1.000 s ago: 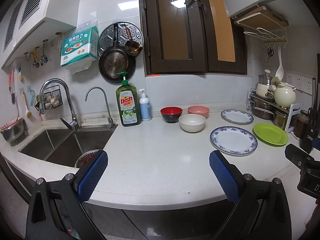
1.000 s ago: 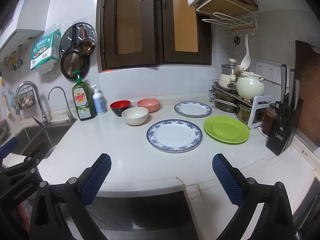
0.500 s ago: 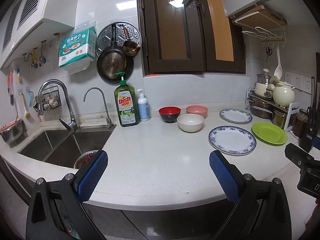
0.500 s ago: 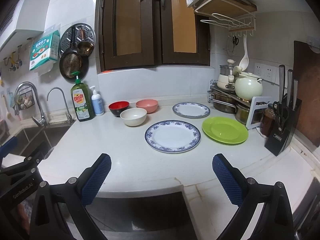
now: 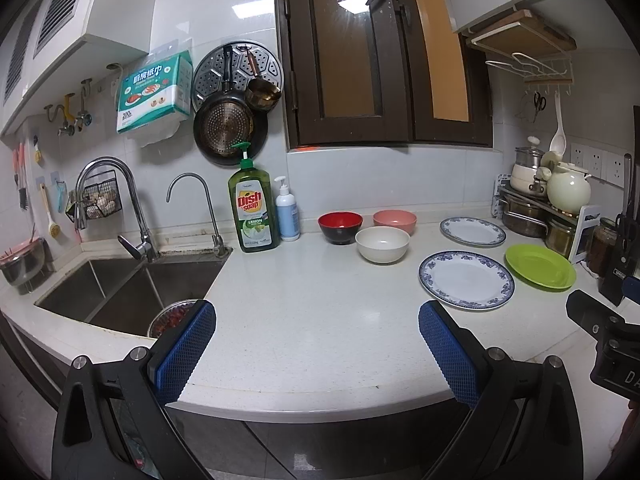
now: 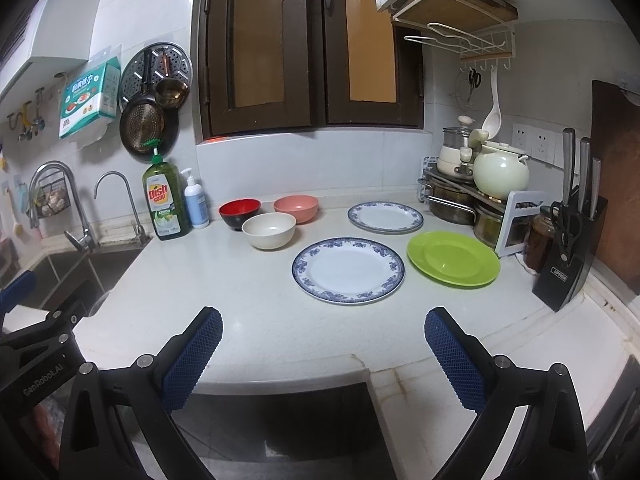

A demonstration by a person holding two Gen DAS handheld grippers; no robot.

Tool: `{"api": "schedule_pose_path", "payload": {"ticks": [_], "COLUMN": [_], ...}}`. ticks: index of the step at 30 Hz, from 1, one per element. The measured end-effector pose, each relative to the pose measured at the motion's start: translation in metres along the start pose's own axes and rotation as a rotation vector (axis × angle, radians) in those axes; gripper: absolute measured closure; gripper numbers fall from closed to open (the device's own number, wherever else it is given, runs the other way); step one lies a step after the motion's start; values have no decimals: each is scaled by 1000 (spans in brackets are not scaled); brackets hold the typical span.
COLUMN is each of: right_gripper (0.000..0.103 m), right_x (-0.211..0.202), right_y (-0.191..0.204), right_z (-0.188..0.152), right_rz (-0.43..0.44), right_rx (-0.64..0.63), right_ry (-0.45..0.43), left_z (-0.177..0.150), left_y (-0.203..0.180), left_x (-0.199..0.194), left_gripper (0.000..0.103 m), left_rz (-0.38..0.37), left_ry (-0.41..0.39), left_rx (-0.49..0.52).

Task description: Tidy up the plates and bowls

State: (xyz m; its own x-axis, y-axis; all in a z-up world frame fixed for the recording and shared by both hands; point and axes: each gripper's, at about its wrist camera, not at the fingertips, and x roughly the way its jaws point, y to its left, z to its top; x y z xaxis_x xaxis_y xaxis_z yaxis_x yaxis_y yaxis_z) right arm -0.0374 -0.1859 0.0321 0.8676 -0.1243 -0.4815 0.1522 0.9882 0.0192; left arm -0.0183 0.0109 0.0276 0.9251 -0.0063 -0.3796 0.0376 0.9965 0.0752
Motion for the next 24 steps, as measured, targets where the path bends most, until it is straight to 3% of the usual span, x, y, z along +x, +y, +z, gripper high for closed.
{"api": "schedule_pose_path", "payload": {"ticks": [8, 14, 24], "right_gripper": [1, 1, 1], "right_x": [10, 20, 40], "right_y": [9, 19, 13], "right_z": [3, 7, 14], "right_rz": [-7, -28, -101], "right_rx": [-3, 6, 100], "right_ry": [19, 35, 43], "left_z": [2, 9, 29], "left_y": [10, 15, -2], "left_x": [18, 37, 71], "left_gripper": [0, 0, 0], "left_rz": [-12, -57, -150], "left_ry": [34, 73, 61], "left_rx": [14, 37, 115]}}
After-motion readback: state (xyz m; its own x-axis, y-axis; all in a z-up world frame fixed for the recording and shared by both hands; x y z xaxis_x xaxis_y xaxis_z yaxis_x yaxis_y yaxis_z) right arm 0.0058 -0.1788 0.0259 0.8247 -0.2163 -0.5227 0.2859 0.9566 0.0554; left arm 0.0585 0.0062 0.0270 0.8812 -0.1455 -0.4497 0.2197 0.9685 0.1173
